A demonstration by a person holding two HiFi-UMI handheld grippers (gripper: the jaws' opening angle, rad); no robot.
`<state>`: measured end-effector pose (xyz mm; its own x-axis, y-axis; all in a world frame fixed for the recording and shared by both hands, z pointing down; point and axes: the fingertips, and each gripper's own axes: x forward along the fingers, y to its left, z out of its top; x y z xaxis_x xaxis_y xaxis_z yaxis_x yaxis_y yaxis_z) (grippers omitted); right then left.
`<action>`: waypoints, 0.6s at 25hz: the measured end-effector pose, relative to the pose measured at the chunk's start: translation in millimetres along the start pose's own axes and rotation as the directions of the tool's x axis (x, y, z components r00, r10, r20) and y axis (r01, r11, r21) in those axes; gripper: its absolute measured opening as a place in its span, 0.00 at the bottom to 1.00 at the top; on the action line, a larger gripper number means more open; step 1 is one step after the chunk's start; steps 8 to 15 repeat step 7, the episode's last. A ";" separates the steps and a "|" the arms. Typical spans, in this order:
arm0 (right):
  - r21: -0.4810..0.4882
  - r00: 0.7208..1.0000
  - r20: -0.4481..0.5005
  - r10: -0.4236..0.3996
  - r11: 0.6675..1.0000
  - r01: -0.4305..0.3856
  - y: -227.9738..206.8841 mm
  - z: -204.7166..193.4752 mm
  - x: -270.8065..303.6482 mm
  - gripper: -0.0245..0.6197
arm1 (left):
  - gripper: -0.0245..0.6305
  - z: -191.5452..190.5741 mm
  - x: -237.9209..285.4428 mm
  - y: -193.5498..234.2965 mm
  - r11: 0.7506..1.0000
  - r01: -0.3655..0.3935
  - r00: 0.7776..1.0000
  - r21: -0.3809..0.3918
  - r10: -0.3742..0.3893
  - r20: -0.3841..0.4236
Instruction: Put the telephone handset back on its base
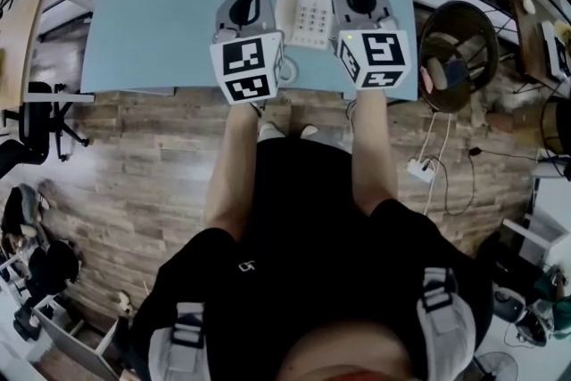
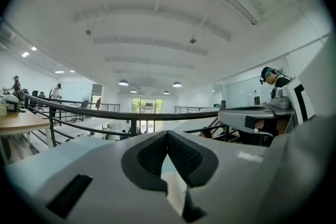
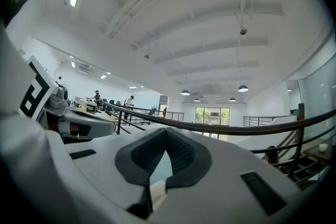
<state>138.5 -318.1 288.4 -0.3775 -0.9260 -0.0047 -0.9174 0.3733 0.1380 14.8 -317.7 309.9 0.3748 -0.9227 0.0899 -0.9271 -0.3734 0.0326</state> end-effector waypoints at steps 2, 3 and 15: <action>0.004 1.000 -0.011 0.005 1.000 -0.005 0.0 -5.7 0.1 0.03 | 0.04 -3.9 2.2 -1.5 1.000 0.001 1.000 -0.001 -0.001 -0.011; 0.007 1.000 -0.016 0.008 1.000 -0.008 -0.4 -8.1 0.5 0.03 | 0.04 -6.2 3.6 -2.2 1.000 0.002 1.000 -0.002 -0.002 -0.017; 0.028 1.000 -0.015 0.013 1.000 -0.013 -4.3 -14.1 3.8 0.03 | 0.04 -12.3 10.1 -4.2 1.000 0.005 0.999 -0.002 -0.005 -0.031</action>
